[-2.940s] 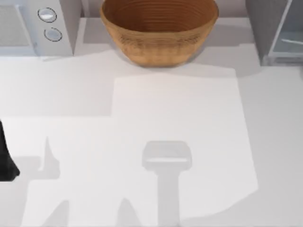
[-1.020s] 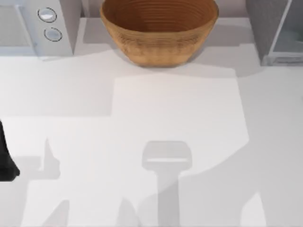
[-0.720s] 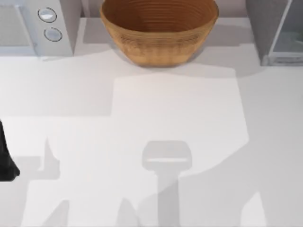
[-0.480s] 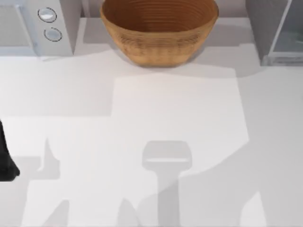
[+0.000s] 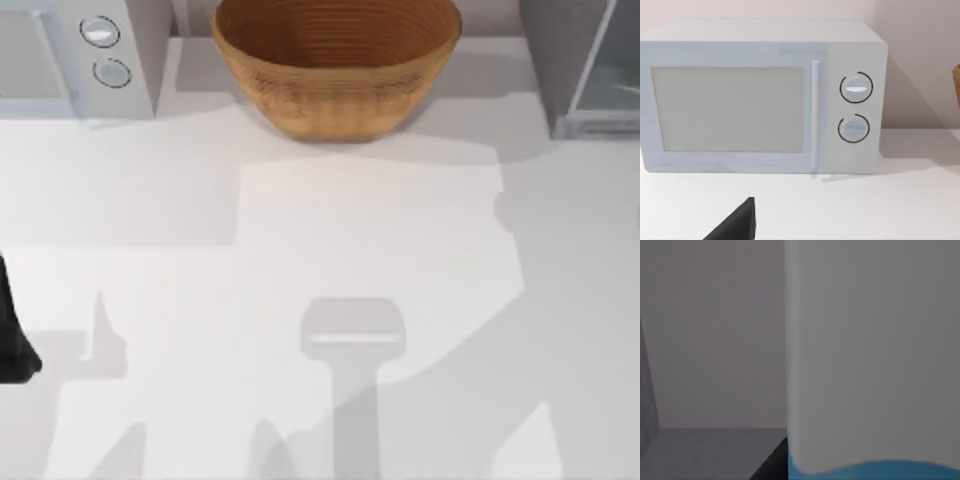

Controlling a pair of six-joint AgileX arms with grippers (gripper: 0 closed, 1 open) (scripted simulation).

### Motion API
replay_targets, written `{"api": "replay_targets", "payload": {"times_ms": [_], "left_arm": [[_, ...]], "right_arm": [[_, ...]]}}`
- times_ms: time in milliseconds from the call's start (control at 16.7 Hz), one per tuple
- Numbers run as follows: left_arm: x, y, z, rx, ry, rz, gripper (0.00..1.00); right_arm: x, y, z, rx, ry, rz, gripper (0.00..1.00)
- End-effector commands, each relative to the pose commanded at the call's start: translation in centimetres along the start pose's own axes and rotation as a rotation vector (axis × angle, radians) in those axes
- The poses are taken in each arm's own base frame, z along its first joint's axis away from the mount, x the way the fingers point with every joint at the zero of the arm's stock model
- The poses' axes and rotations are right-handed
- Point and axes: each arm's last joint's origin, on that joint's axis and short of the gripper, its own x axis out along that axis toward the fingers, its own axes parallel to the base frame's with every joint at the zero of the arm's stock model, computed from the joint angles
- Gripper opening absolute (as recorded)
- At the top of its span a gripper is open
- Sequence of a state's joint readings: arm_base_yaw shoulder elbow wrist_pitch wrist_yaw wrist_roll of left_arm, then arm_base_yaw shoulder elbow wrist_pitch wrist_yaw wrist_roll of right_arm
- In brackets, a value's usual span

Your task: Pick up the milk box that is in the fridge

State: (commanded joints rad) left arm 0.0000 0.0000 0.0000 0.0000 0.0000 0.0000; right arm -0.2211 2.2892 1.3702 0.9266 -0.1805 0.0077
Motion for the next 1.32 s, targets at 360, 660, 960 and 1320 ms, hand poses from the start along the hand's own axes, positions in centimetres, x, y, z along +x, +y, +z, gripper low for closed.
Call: {"api": "replay_targets", "payload": {"times_ms": [360, 660, 960, 1320], "left_arm": [[0.0, 0.0, 0.0, 0.000, 0.000, 0.000, 1.00], [0.0, 0.0, 0.0, 0.000, 0.000, 0.000, 1.00], [0.0, 0.0, 0.0, 0.000, 0.000, 0.000, 1.00], [0.0, 0.0, 0.0, 0.000, 0.000, 0.000, 1.00]], "right_arm": [[0.0, 0.0, 2.8, 0.002, 0.004, 0.001, 0.00], [-0.9, -0.1, 3.2, -0.003, -0.009, 0.005, 0.00], [-5.6, 0.2, 2.6, 0.001, 0.019, 0.014, 0.00], [-10.0, 0.0, 2.6, 0.004, 0.009, 0.001, 0.00]]}}
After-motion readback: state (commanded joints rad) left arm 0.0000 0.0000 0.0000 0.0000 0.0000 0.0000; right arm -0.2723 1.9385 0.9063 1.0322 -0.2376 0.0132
